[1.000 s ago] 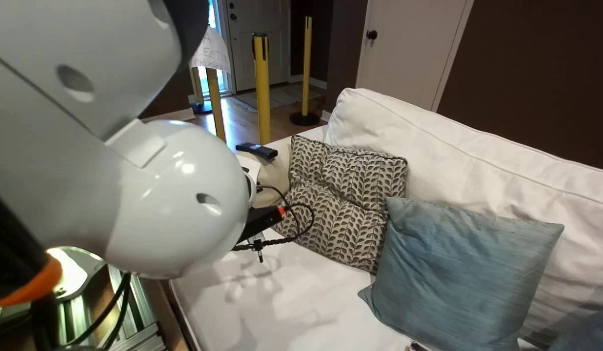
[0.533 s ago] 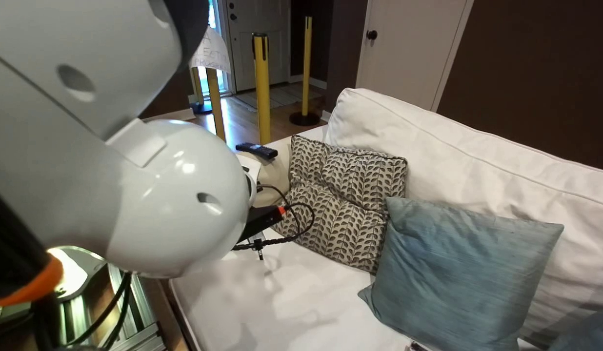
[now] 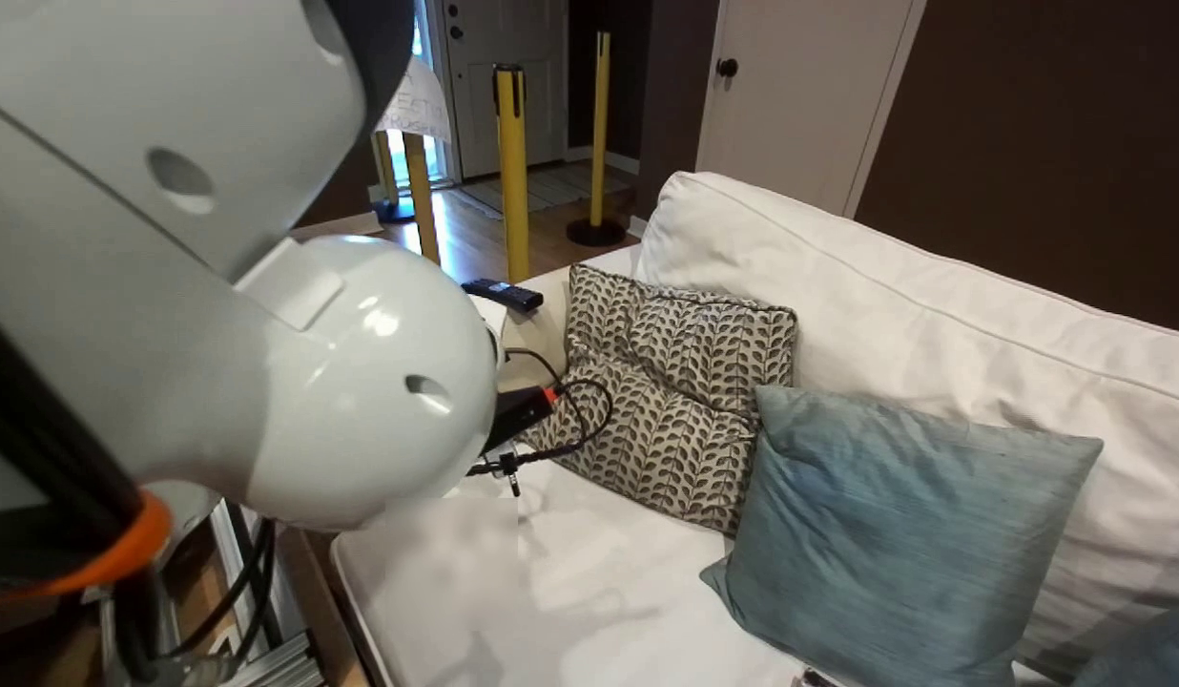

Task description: Flip the remote control over

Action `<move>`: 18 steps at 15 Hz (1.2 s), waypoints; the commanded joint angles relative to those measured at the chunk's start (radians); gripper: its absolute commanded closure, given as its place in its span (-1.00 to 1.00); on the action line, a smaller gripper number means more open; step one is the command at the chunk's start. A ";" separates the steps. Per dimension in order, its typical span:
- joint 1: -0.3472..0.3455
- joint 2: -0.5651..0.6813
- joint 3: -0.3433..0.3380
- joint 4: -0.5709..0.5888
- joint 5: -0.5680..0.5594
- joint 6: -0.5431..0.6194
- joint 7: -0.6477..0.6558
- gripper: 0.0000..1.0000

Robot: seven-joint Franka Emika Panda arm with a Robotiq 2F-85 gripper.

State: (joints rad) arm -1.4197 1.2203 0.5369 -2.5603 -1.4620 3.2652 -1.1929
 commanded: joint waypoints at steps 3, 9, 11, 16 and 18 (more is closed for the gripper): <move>-0.122 0.159 0.113 0.017 0.165 -0.268 -0.297 0.70; -0.364 0.258 0.297 0.168 0.518 -0.706 -0.660 0.70; -0.352 0.231 0.321 0.228 0.702 -0.755 -0.790 0.70; -0.304 0.220 0.346 0.380 1.043 -0.927 -1.032 0.70; -0.265 0.219 0.334 0.443 1.149 -0.995 -1.102 0.70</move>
State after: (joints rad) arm -1.7441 1.4275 0.8812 -2.2129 -0.4564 2.3621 -2.1778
